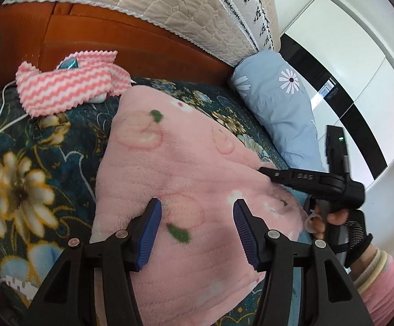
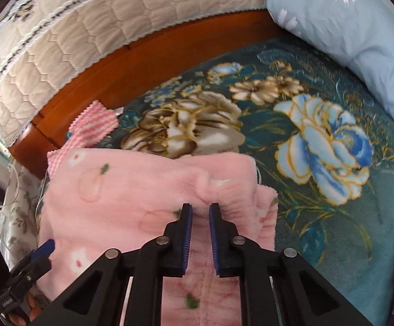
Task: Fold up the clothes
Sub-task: 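Lower the folded fleece onto the bedspread and open the right gripper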
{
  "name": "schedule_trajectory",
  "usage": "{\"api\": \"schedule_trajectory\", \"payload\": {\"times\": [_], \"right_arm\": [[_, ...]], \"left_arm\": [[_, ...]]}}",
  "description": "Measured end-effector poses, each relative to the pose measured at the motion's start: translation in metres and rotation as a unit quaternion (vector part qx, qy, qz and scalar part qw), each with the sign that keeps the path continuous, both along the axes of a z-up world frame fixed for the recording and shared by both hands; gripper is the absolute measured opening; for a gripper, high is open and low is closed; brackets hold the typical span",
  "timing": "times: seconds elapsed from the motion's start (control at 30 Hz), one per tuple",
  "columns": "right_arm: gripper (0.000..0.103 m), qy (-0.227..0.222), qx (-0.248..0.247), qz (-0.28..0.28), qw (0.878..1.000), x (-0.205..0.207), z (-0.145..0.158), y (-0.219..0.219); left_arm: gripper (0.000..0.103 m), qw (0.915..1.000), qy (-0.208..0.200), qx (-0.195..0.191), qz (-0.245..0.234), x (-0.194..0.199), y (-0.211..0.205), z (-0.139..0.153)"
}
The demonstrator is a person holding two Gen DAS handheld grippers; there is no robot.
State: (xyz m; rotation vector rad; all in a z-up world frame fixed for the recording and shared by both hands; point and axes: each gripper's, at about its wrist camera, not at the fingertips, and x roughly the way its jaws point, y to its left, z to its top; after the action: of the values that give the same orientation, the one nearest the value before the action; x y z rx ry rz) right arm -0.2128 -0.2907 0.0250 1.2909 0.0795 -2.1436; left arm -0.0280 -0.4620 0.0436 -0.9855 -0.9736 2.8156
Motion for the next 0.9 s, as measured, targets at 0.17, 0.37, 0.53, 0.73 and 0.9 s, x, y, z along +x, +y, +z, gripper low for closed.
{"api": "schedule_trajectory", "payload": {"times": [0.17,0.37,0.53,0.73,0.9], "right_arm": [[0.008,-0.036,0.014,-0.014,0.999,-0.015,-0.017,-0.005],[0.011,-0.02,0.002,-0.005,1.0,0.006,0.003,0.002],[0.013,0.032,-0.012,0.036,0.999,0.058,0.027,0.025],[0.011,0.033,0.006,0.038,0.999,0.076,0.013,0.044],[0.012,0.01,-0.013,0.027,1.0,0.069,-0.006,0.048]], "left_arm": [[0.056,0.9996,0.003,0.027,-0.003,-0.001,-0.006,-0.007],[0.056,0.9997,0.001,0.024,-0.003,0.0,-0.006,-0.007],[0.056,0.9997,0.002,0.025,-0.002,0.002,-0.005,-0.008],[0.056,0.9997,0.003,0.022,0.0,0.002,-0.004,-0.008],[0.056,0.9997,0.005,0.023,-0.002,0.002,-0.005,-0.009]]}}
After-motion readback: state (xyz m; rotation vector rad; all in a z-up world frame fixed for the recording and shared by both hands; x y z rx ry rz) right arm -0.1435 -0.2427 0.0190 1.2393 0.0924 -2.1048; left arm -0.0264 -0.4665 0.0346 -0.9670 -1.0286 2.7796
